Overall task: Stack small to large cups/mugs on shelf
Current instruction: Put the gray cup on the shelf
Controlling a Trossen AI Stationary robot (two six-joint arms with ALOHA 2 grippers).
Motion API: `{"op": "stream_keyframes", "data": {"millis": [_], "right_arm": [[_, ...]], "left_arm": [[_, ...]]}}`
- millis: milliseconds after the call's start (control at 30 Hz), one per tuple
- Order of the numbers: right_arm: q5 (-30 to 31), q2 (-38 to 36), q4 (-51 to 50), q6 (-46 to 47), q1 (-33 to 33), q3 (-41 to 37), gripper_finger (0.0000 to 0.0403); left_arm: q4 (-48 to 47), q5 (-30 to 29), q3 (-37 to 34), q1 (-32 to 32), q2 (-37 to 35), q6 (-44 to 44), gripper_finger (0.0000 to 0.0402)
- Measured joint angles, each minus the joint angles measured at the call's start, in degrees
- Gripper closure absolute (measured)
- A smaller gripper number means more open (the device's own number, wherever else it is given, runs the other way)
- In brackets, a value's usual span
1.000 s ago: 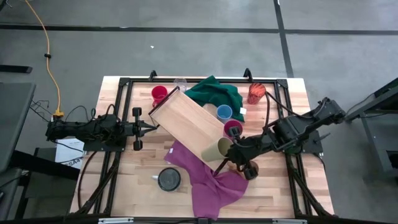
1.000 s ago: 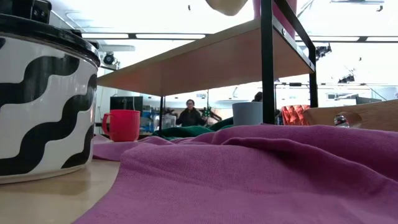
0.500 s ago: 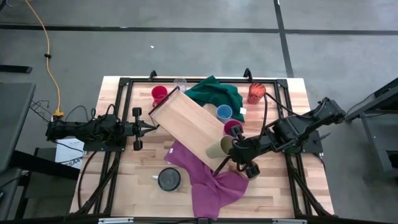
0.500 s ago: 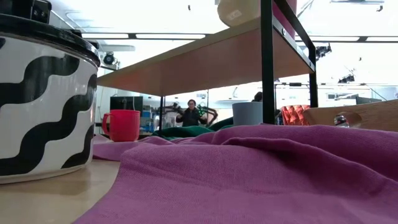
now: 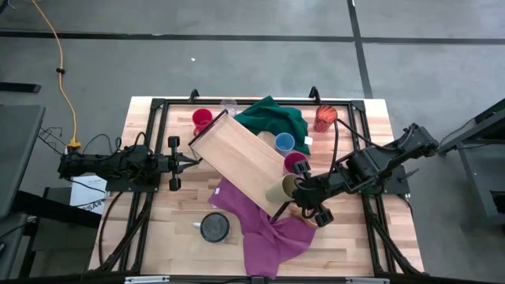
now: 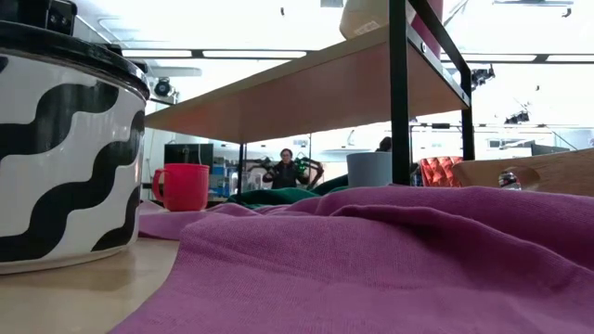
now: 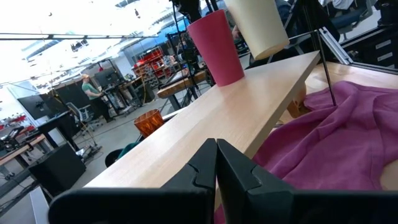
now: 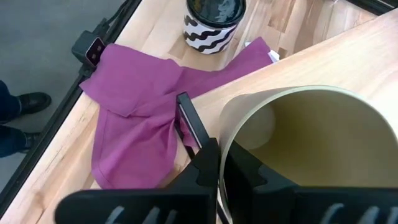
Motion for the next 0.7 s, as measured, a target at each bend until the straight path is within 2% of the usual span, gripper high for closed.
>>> {"op": "stream_keyframes", "data": {"millis": [700], "right_arm": [[-0.22,0.77,-0.91,-0.13,0.0,-0.02,0.0403]], "left_arm": [[-0.01,0.0,-0.02,0.0,-0.01,0.0,0.0401]]}}
